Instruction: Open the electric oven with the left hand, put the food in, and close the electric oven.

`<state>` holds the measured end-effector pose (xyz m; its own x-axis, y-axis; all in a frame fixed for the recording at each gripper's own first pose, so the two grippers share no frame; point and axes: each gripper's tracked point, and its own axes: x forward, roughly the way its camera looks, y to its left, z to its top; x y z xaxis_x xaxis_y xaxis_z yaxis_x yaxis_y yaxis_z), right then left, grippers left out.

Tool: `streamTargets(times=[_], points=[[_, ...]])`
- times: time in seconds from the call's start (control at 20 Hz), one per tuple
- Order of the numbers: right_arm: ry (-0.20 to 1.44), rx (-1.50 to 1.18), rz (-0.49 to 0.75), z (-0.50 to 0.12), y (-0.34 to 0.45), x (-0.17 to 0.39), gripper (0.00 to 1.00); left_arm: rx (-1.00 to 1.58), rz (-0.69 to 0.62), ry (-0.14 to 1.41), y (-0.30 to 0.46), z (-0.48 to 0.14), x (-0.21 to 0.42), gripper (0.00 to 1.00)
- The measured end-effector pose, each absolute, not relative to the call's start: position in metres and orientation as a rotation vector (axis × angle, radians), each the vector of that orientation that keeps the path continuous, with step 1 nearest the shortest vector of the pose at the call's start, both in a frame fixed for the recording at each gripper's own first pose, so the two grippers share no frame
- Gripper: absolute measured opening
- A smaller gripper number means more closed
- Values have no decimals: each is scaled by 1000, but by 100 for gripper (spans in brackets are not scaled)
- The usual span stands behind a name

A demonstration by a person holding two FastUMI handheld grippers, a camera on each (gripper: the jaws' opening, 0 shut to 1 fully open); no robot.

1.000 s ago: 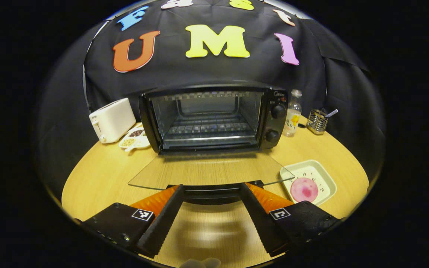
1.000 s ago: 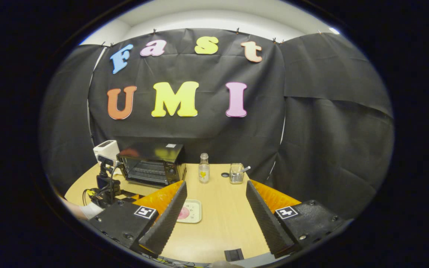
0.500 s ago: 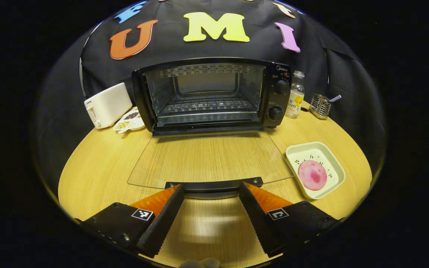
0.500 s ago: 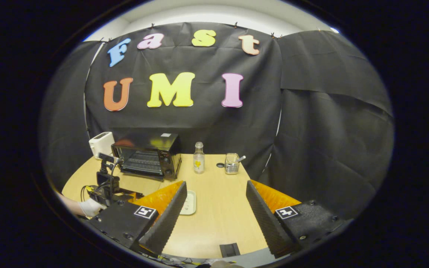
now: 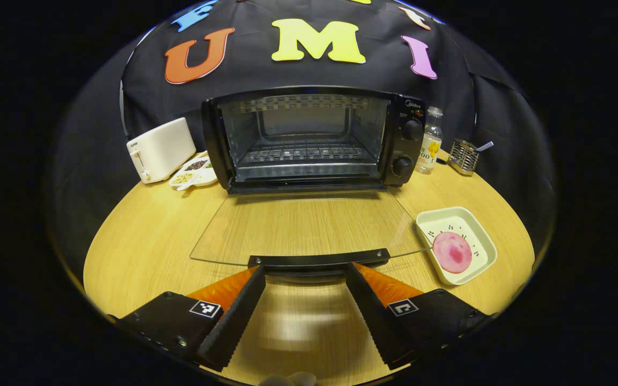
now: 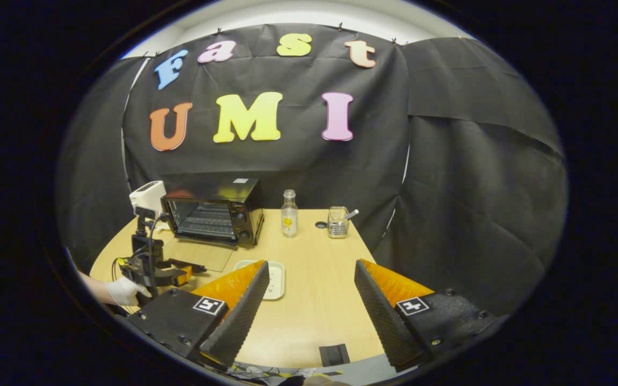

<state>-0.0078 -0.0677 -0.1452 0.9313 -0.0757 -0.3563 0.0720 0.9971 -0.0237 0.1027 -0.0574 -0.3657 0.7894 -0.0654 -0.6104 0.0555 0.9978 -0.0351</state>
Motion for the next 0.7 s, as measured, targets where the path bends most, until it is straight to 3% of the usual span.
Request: streamTargets(times=[0.55, 0.7], points=[[525, 72, 24, -235, -38, 45, 100, -42, -12, 416, 12, -245, 13, 97], [599, 125, 36, -269, -30, 68, 96, -30, 11, 376, 35, -211, -17, 97]])
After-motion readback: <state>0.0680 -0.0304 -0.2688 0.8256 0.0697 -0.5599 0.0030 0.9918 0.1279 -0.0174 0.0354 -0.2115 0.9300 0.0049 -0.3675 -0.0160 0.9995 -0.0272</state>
